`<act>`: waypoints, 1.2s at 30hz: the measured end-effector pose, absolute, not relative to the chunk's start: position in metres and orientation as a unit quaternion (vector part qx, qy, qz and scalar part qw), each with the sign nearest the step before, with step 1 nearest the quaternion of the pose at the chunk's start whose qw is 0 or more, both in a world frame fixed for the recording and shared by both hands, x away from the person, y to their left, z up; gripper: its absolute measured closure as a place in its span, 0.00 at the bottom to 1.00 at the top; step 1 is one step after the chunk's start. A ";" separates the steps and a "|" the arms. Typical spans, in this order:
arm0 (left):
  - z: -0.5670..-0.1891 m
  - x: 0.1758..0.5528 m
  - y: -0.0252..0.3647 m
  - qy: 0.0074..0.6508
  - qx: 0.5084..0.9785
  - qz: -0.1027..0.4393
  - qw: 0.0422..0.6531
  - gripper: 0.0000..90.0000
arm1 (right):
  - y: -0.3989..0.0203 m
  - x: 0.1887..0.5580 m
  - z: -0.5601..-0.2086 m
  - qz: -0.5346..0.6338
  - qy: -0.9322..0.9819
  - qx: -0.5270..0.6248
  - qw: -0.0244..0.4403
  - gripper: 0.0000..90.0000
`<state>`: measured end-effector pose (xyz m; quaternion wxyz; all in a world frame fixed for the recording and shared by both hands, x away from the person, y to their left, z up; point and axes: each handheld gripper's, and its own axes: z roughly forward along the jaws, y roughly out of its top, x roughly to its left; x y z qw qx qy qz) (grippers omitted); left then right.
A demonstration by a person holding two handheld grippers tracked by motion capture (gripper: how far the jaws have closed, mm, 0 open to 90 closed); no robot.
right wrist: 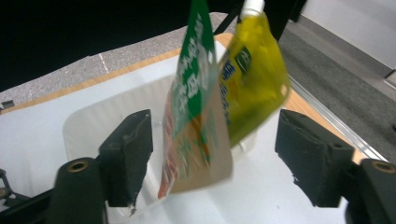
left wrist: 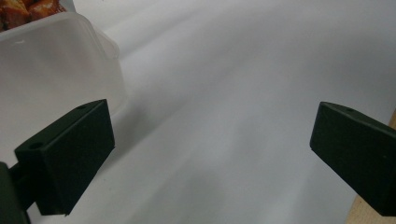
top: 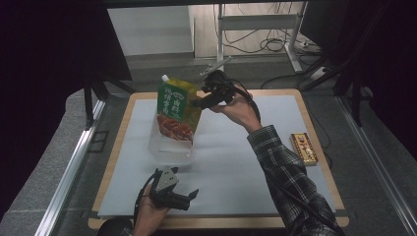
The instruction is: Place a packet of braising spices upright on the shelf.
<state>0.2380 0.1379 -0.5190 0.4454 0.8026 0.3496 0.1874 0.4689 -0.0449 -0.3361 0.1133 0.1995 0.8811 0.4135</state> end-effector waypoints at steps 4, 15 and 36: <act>-0.519 0.238 0.137 0.349 0.803 0.188 0.445 0.00 | -0.059 0.467 -0.342 0.422 0.874 0.215 0.108 0.25; -0.520 0.238 0.137 0.349 0.805 0.188 0.442 0.00 | -0.094 0.454 -0.362 0.434 0.861 0.236 0.123 0.17; -0.520 0.238 0.136 0.349 0.806 0.189 0.439 0.00 | -0.205 0.432 -0.401 0.406 0.839 0.327 0.158 0.07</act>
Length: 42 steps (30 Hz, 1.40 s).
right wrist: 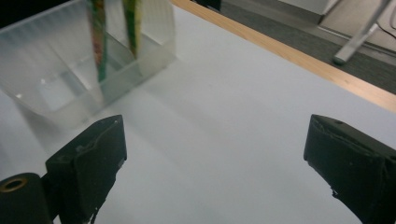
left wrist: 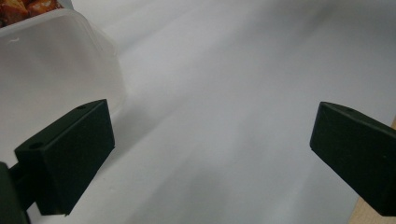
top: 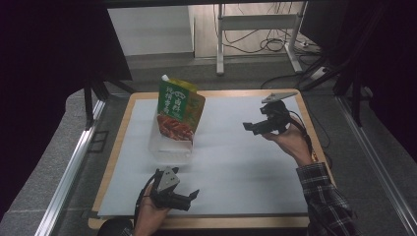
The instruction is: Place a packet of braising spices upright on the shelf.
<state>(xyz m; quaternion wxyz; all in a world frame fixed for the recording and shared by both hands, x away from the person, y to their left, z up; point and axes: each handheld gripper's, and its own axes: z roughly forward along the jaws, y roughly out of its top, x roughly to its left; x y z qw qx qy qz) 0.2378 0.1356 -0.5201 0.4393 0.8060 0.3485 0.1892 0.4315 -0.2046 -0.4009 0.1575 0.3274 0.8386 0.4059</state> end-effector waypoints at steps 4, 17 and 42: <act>-0.520 0.238 0.135 0.348 0.806 0.190 0.439 0.00 | -0.224 0.427 -0.410 0.393 0.832 0.348 0.179 0.08; -0.520 0.238 0.136 0.349 0.806 0.193 0.438 0.00 | -0.278 0.412 -0.442 0.356 0.814 0.403 0.220 0.13; -0.521 0.238 0.135 0.348 0.807 0.192 0.436 0.00 | -0.345 0.413 -0.496 0.295 0.780 0.493 0.248 0.14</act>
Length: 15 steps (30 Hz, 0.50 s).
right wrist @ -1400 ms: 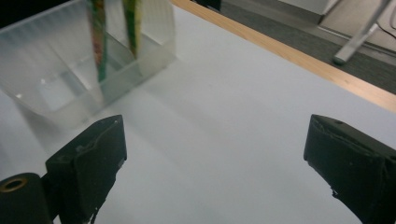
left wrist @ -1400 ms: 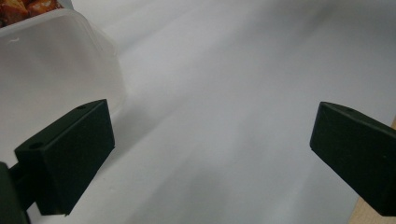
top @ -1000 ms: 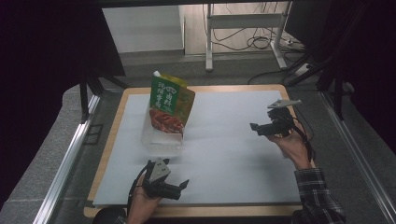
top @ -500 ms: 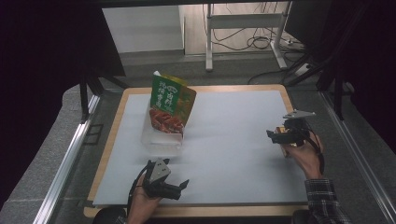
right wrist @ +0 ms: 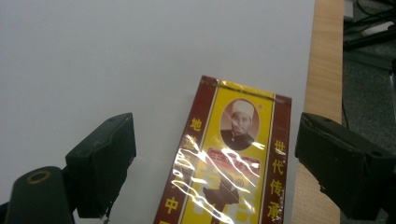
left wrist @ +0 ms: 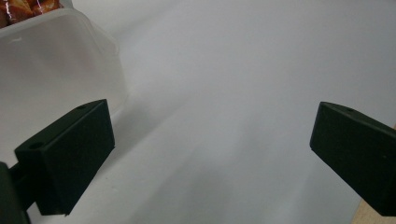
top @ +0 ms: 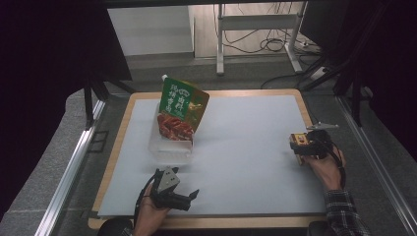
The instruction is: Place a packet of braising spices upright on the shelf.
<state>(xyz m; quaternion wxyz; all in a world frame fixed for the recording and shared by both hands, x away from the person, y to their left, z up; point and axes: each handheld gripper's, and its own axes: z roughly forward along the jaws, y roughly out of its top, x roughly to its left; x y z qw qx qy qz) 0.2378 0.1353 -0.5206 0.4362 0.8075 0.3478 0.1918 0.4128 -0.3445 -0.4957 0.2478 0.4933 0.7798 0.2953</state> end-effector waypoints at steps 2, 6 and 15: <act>-0.521 0.238 0.135 0.347 0.808 0.192 0.435 0.00 | -0.345 0.413 -0.498 0.292 0.779 0.495 0.248 0.14; -0.521 0.238 0.135 0.347 0.809 0.192 0.435 0.00 | -0.348 0.414 -0.502 0.283 0.779 0.501 0.249 0.14; -0.521 0.238 0.134 0.346 0.810 0.192 0.434 0.00 | -0.349 0.417 -0.509 0.271 0.784 0.506 0.238 0.18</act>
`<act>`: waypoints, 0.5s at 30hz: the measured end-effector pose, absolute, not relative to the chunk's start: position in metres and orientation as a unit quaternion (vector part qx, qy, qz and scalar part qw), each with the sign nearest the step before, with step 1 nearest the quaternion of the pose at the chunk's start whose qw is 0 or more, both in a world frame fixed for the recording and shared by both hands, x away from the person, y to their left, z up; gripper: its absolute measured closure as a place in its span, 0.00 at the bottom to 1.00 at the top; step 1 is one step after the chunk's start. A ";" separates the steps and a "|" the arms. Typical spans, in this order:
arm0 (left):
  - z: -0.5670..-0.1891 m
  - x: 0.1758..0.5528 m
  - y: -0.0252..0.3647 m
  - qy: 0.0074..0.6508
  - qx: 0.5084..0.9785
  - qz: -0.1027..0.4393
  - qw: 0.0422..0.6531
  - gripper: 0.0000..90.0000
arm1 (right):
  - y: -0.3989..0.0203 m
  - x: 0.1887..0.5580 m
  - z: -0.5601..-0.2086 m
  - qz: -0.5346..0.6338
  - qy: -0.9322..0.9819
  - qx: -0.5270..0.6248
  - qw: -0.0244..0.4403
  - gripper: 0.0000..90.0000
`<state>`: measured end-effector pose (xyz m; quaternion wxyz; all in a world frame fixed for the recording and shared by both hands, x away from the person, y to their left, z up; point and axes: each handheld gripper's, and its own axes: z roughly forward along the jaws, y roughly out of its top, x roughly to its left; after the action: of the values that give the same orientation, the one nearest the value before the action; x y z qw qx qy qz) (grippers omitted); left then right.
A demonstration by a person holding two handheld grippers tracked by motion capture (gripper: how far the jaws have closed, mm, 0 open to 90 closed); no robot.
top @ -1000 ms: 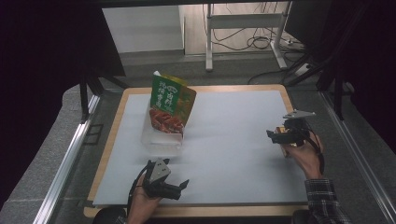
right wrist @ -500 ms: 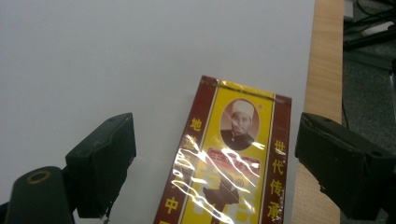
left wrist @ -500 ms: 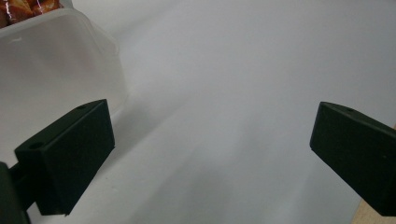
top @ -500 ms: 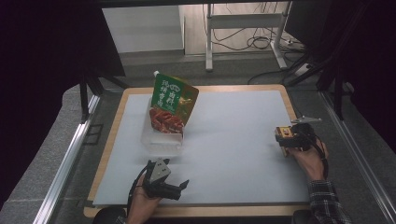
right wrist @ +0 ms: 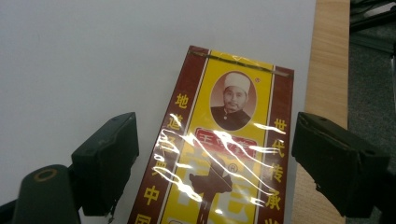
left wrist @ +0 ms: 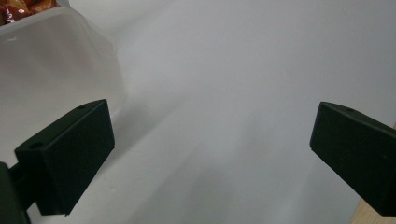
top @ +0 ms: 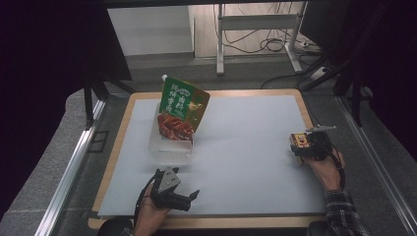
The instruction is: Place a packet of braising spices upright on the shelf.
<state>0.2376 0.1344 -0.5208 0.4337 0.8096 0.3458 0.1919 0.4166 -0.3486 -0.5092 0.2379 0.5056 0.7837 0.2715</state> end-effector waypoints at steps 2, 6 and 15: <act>-0.521 0.238 0.134 0.346 0.810 0.192 0.433 0.00 | -0.348 0.417 -0.510 0.267 0.785 0.507 0.235 0.20; -0.521 0.238 0.134 0.345 0.810 0.192 0.433 0.00 | -0.349 0.417 -0.511 0.261 0.785 0.513 0.229 0.26; -0.521 0.237 0.134 0.344 0.811 0.192 0.433 0.00 | -0.349 0.418 -0.509 0.255 0.781 0.530 0.207 0.35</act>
<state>0.2374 0.1338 -0.5211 0.4325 0.8109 0.3441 0.1922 0.4179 -0.3487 -0.5089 0.2065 0.5305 0.7815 0.2555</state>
